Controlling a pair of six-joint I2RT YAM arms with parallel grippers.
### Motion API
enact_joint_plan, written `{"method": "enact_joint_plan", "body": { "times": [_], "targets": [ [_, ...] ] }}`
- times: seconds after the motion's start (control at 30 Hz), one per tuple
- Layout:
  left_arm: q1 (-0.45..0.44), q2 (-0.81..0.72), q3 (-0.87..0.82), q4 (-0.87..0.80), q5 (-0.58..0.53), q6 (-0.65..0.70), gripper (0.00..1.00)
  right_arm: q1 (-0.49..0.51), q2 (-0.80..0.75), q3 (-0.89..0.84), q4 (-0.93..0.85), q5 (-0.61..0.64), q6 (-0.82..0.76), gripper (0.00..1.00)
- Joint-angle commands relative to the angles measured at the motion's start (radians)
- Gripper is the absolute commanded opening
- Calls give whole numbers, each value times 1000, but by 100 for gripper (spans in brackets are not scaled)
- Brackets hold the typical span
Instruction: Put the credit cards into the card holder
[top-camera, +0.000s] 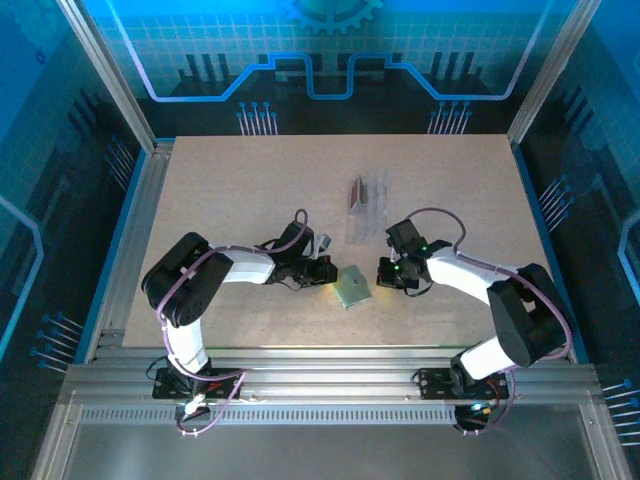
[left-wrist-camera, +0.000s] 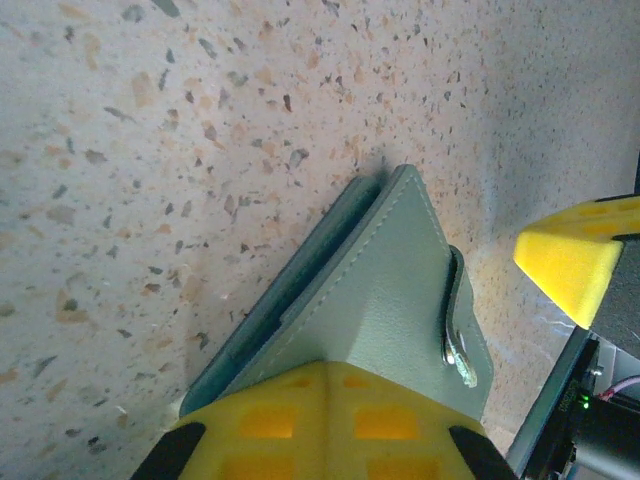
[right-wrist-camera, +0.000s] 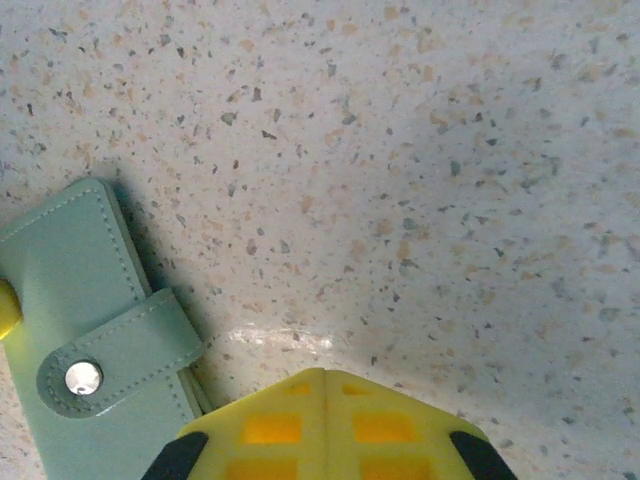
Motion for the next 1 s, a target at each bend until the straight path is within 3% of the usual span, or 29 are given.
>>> {"method": "enact_joint_plan", "body": {
  "times": [0.0,0.1,0.27,0.73,0.97],
  "targets": [
    [-13,93,-20,-157,-120,33,0,87,-30,70,-71,98,-45,17],
    [-13,101,-20,-155,-117,31,0,159,-24,105,-63,118,-78,32],
    [-15,96,-32,-150,-117,28,0,237,38,170,-40,107,-125,42],
    [-14,78,-41,-155,-123,30,0,310,218,253,-98,252,-161,38],
    [-13,80,-41,-159,-130,32,0,329,274,251,-107,306,-158,30]
  ]
}}
